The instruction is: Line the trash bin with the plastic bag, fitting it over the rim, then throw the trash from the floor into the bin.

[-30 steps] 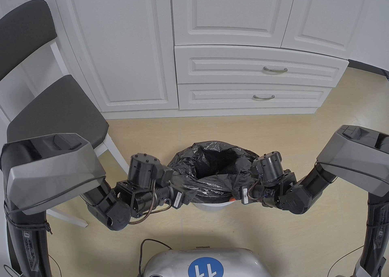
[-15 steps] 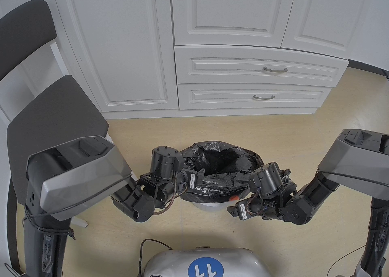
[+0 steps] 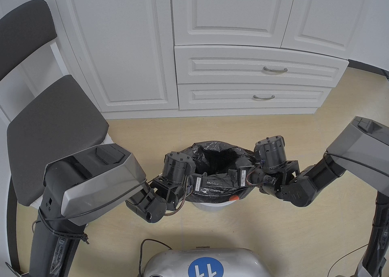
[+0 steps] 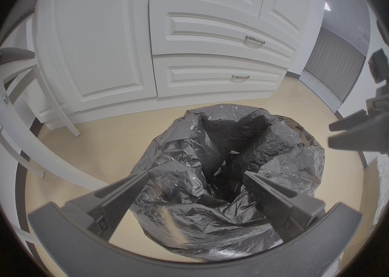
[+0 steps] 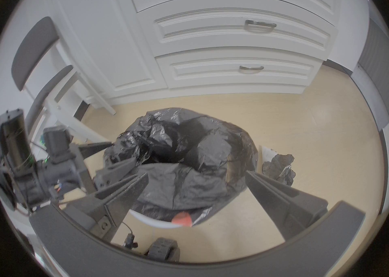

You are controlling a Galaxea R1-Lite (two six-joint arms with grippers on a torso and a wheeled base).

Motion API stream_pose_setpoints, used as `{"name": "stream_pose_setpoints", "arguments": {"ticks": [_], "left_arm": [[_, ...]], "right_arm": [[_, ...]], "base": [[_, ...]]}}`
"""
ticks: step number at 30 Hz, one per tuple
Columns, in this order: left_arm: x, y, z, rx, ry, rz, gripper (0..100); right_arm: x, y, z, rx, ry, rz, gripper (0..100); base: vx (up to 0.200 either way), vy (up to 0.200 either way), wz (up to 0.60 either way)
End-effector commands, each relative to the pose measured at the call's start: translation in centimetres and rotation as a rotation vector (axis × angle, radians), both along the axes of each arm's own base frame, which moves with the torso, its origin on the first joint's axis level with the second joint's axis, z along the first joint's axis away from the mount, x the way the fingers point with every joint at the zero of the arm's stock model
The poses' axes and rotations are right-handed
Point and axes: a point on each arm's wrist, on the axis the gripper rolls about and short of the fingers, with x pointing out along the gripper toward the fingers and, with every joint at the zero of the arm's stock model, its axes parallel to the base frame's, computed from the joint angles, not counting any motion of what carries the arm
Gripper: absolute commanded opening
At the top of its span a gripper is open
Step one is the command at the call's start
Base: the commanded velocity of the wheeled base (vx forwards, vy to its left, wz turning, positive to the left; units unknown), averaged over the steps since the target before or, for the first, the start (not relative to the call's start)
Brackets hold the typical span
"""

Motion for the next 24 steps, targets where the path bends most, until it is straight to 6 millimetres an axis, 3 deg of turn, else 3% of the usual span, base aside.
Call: {"name": "stream_pose_setpoints", "arguments": {"ticks": [1, 2, 4, 14, 24], "left_arm": [[0.0, -0.2, -0.3, 0.009, 0.003, 0.01, 100], [-0.1, -0.1, -0.3, 0.015, 0.004, 0.015, 100], [-0.5, 0.0, -0.3, 0.023, 0.013, 0.011, 100], [-4.0, 1.1, 0.3, 0.093, 0.115, -0.109, 100], [-5.3, 1.9, 0.3, 0.129, 0.151, -0.182, 100]], "right_arm": [[2.7, 0.7, -4.7, -0.054, 0.049, -0.079, 100], [3.1, 0.8, -6.3, -0.095, 0.077, -0.101, 100], [2.9, 0.8, -6.9, -0.123, 0.109, -0.104, 100], [0.1, -0.7, -3.7, -0.155, 0.159, -0.027, 100], [-2.1, -0.5, -5.1, -0.228, 0.215, 0.064, 100]], "base": [[0.0, 0.0, 0.0], [0.0, 0.0, 0.0], [0.0, 0.0, 0.0], [0.0, 0.0, 0.0], [0.0, 0.0, 0.0]]}}
